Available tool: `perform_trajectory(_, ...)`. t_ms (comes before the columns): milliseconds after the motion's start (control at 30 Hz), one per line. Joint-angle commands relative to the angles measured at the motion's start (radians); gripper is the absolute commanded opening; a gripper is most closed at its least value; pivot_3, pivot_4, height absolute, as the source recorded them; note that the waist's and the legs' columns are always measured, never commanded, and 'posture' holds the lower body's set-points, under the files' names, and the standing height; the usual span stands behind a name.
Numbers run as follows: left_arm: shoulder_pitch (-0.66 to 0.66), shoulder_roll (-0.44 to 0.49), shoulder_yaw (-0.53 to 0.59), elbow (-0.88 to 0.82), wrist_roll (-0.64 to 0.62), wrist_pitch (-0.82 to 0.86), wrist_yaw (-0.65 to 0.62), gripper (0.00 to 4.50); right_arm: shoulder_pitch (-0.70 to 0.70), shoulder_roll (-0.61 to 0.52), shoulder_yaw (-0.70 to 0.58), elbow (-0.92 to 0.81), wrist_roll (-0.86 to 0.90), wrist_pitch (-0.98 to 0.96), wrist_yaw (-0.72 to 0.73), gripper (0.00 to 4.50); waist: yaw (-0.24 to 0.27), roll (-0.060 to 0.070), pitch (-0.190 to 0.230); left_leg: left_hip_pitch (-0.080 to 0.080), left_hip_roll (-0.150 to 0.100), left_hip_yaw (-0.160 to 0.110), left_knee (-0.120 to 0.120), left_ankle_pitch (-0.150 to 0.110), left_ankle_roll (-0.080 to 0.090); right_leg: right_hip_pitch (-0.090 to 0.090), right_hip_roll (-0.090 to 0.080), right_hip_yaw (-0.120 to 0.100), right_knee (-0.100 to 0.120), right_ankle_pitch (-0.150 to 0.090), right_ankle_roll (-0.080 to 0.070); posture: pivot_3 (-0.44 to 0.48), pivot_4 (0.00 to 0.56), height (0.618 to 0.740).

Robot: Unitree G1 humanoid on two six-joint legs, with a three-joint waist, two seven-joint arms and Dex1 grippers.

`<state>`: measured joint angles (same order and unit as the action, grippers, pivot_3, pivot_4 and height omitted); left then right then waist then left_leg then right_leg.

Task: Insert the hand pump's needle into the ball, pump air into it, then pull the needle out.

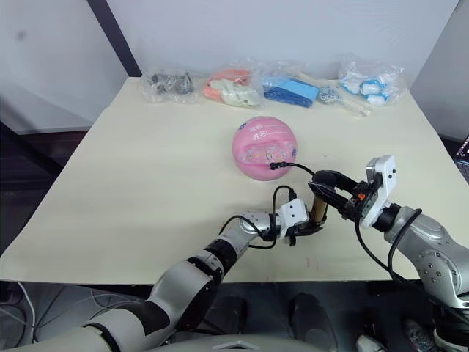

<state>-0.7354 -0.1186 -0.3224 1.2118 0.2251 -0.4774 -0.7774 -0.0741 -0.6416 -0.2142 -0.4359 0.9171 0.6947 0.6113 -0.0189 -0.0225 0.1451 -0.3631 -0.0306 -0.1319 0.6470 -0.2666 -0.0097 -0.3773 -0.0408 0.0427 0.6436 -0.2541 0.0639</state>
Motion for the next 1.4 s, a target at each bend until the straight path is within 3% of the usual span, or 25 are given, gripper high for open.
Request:
perform_trajectory(33, 0.037, 0.015, -0.029, 0.061, 0.044, 0.037, -0.013, 1.10, -0.056, -0.060, -0.102, -0.044, 0.101, 0.062, -0.023, 2.02, 0.002, 0.000, 0.001, 0.000, 0.000, 0.000, 0.000, 0.000, 0.000, -0.001, 0.000, 0.000, 0.000, 0.000, 0.000, 0.000, 0.150, 0.740)
perform_trajectory(300, 0.038, 0.013, -0.030, 0.062, 0.045, 0.038, -0.011, 1.10, -0.220, -0.200, -0.247, -0.062, 0.345, 0.168, -0.108, 2.02, 0.005, 0.004, 0.006, -0.003, -0.001, -0.001, 0.000, 0.000, 0.000, -0.001, -0.001, -0.001, 0.000, 0.000, 0.000, 0.000, 0.150, 0.740)
perform_trajectory(700, 0.038, 0.012, -0.030, 0.065, 0.045, 0.040, -0.002, 1.10, -0.408, -0.352, -0.313, -0.011, 0.608, 0.208, -0.232, 2.02, 0.005, 0.005, 0.010, -0.008, -0.001, 0.000, 0.001, 0.000, 0.000, -0.005, -0.004, -0.001, -0.001, 0.002, -0.002, 0.000, 0.150, 0.740)
perform_trajectory(833, 0.039, 0.013, -0.030, 0.064, 0.043, 0.040, -0.004, 1.10, -0.302, -0.327, -0.293, -0.051, 0.540, 0.213, -0.207, 2.02, 0.008, 0.004, 0.009, -0.017, -0.001, -0.001, 0.003, 0.000, 0.000, -0.013, -0.004, -0.002, 0.000, 0.003, -0.004, 0.000, 0.150, 0.740)
perform_trajectory(1033, 0.038, 0.017, -0.028, 0.062, 0.040, 0.039, -0.007, 1.10, -0.119, -0.236, -0.236, -0.084, 0.407, 0.164, -0.156, 2.02, 0.006, 0.002, 0.008, -0.016, -0.002, 0.000, 0.004, 0.000, 0.000, -0.013, -0.004, -0.002, 0.001, 0.003, -0.004, 0.000, 0.150, 0.740)
perform_trajectory(1400, 0.039, 0.025, -0.026, 0.061, 0.039, 0.034, -0.015, 1.10, 0.061, -0.084, -0.028, -0.017, 0.117, 0.027, -0.050, 2.02, 0.003, 0.000, 0.006, -0.003, 0.000, -0.001, 0.001, 0.000, 0.000, -0.001, 0.000, -0.001, 0.000, 0.000, 0.000, 0.000, 0.150, 0.740)
